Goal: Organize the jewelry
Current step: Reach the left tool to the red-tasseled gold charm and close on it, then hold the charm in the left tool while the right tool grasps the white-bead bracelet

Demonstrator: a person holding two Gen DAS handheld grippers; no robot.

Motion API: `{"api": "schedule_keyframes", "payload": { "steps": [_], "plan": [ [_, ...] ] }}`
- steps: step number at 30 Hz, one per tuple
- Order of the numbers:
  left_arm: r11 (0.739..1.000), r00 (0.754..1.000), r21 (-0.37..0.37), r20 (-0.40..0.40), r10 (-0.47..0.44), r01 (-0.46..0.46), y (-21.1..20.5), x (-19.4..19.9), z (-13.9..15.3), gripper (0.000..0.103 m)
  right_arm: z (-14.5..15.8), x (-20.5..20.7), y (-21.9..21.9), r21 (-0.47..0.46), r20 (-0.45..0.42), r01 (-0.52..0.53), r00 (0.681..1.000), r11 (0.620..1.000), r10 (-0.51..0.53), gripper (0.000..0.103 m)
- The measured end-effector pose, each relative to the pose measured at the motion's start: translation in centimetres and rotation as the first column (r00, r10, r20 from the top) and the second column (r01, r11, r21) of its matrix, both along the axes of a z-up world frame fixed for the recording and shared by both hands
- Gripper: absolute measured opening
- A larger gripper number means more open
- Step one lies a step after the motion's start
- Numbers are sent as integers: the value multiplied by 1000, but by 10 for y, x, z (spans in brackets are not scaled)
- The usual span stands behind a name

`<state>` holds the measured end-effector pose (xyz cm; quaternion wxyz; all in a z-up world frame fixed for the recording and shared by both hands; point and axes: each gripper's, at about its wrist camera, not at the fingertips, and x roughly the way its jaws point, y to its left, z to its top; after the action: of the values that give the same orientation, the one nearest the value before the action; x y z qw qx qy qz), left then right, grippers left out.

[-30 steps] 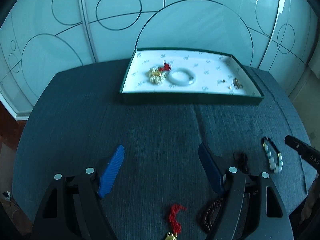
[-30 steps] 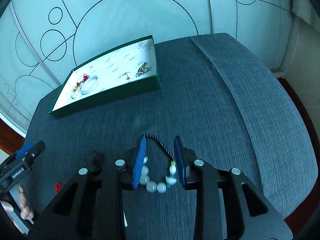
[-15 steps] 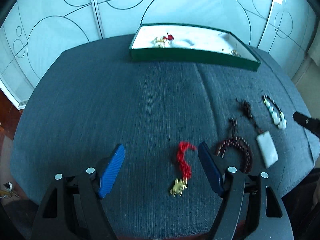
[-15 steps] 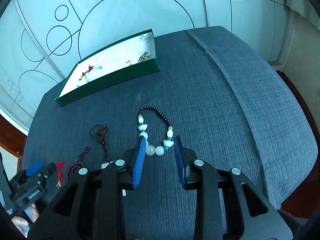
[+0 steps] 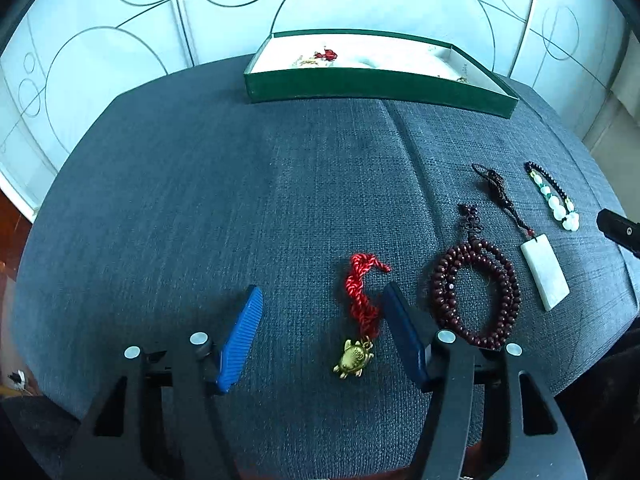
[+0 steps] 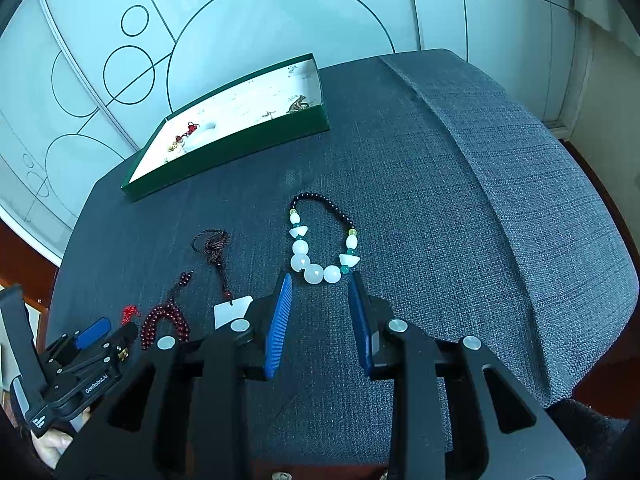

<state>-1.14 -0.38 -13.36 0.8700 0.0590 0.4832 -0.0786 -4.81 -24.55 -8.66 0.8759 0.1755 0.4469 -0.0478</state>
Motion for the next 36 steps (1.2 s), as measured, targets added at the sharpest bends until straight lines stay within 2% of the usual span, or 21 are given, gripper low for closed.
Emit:
{"api": "schedule_keyframes", "payload": {
  "steps": [1,4,6,8,18,23,27,36],
  "plan": [
    [1000,1000,1,7,-6,6,-1,0,1,43,-1,0,0,0,-2,1,1000,1000,-1,29],
    [1000,1000,3,17,-26,26,-3,0,2,18,-2,1,0,1,-7,2,1000,1000,-2,29],
    [999,999,-5,20,-36,36,-3,0,2,8,-4,3,0,1,-11,1,1000,1000,-1,29],
    [999,999,-25,19,-38,38,-1,2,3,7,-5,4,1,-1,-13,-3,1000,1000,3,29],
    [999,998,-29,69,-13,15,6,27,23,6,-13,23,14,-23,-42,-47,998,999,46,29],
    [999,998,-32,61,-6,8,9,34,21,6,-16,35,24,-31,-53,-90,995,995,89,29],
    [999,999,-34,53,-2,3,11,36,19,6,-18,46,28,-79,-55,-111,993,991,107,29],
    [999,999,-40,44,8,-7,14,39,17,6,-18,56,29,-76,-56,-145,988,986,141,29]
  ]
}}
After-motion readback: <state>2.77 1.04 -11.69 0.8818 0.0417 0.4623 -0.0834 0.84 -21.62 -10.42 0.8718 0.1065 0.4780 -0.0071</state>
